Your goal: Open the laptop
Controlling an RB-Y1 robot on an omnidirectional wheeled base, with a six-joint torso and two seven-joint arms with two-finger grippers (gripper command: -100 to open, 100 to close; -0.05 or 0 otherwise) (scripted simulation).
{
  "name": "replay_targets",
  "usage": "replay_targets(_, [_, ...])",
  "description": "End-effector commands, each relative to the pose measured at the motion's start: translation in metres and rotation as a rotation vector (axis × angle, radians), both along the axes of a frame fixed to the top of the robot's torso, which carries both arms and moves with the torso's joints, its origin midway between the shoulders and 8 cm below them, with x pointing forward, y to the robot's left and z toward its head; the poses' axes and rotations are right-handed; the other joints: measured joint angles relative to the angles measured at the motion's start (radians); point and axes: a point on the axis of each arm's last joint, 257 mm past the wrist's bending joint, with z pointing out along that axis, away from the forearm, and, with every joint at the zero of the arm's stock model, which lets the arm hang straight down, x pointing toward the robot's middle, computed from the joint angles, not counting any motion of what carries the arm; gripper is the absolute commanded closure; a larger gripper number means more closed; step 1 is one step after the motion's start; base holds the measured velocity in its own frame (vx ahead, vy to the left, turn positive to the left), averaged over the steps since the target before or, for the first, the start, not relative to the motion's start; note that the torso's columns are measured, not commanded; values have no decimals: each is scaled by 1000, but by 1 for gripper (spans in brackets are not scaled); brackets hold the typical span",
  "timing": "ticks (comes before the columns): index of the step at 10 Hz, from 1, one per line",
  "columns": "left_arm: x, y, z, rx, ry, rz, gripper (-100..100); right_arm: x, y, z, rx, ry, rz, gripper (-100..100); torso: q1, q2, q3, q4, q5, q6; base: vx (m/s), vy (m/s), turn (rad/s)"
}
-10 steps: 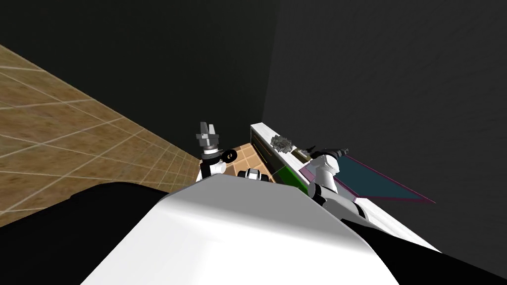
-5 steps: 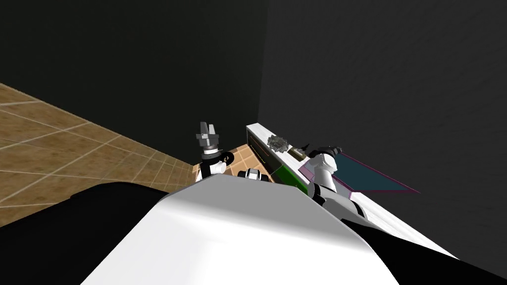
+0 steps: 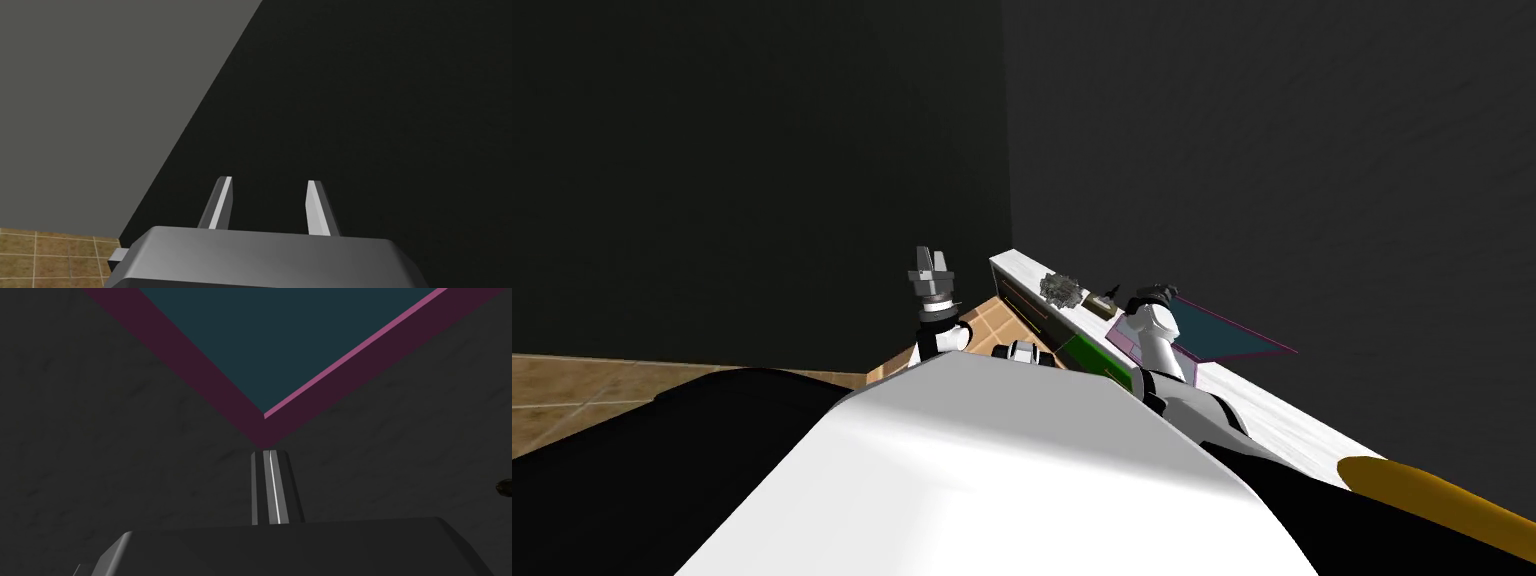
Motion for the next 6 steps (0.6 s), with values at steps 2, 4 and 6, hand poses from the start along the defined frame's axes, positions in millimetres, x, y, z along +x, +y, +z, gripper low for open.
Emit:
replay_targets(2, [0, 0, 0, 0, 0, 0, 0, 19, 38, -1, -4, 4, 102, 100, 0, -1, 0, 0, 0, 1, 128, 38, -387])
replay_targets(4, [0, 0, 0, 0, 0, 0, 0, 34, 68, -1, -2, 2, 180, 100, 0, 2, 1, 0, -1, 0, 72, 46, -196])
replay_targets(6, [0, 0, 0, 0, 0, 0, 0, 47, 96, 0, 3, -4, 252, 100, 1, -1, -1, -1, 0, 2, 135, 85, -407])
